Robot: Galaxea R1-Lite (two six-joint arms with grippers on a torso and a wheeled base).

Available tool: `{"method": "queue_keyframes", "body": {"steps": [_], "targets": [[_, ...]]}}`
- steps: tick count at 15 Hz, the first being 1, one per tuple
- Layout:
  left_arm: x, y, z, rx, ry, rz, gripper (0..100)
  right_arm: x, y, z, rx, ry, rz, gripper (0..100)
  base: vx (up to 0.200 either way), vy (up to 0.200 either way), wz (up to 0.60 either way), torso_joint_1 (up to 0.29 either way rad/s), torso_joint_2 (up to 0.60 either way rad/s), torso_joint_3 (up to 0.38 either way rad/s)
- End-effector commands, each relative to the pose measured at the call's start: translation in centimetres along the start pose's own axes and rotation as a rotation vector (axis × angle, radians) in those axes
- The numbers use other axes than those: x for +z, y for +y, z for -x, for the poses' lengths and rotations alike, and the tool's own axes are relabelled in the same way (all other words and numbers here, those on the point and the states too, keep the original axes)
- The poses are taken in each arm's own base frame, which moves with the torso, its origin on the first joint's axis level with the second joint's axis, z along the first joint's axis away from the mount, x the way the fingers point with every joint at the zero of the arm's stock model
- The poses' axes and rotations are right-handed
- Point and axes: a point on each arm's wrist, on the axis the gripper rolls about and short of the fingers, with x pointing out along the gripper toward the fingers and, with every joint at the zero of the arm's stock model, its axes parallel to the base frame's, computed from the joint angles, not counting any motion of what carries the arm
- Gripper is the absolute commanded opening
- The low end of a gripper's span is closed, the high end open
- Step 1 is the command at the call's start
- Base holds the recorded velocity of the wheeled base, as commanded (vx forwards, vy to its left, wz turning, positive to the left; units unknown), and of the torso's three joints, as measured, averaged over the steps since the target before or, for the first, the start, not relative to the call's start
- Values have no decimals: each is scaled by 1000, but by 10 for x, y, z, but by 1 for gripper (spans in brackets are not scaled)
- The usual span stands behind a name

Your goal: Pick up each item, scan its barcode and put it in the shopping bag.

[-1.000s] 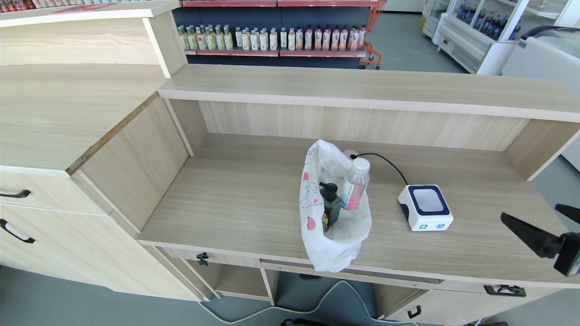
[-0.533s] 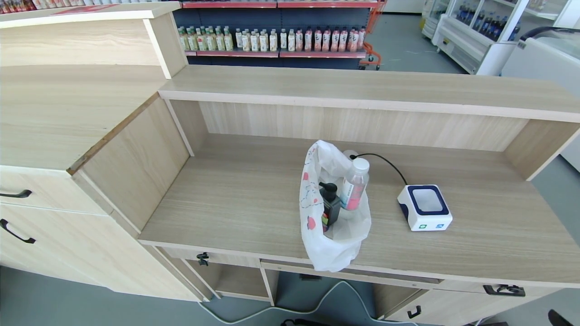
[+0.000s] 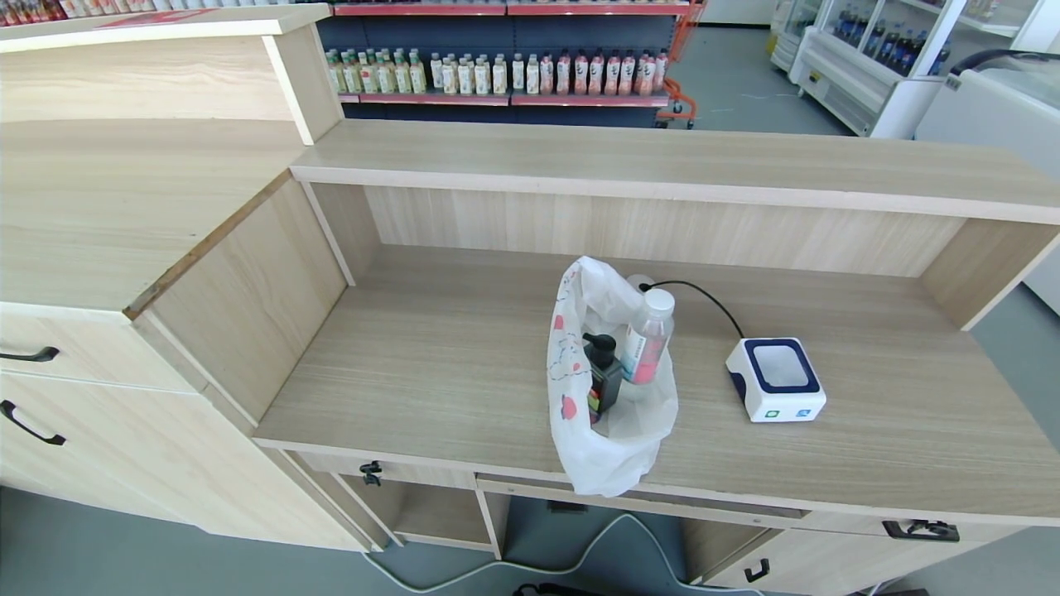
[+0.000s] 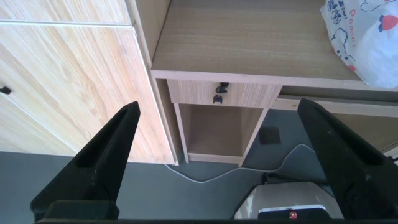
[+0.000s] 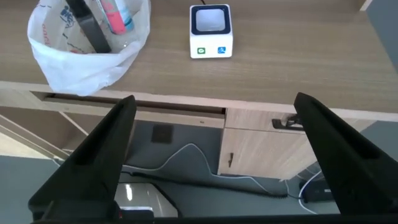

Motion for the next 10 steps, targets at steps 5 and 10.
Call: {"method": "queue_keyframes", "body": {"steps": [5,10], "targets": [[0,0,0,0,0,0,100,-1,0,1,2,-12,-1,100,0,0,0,0,0,0],[0,0,0,0,0,0,100,-1,0,1,2,-12,2,100,0,0,0,0,0,0]]}}
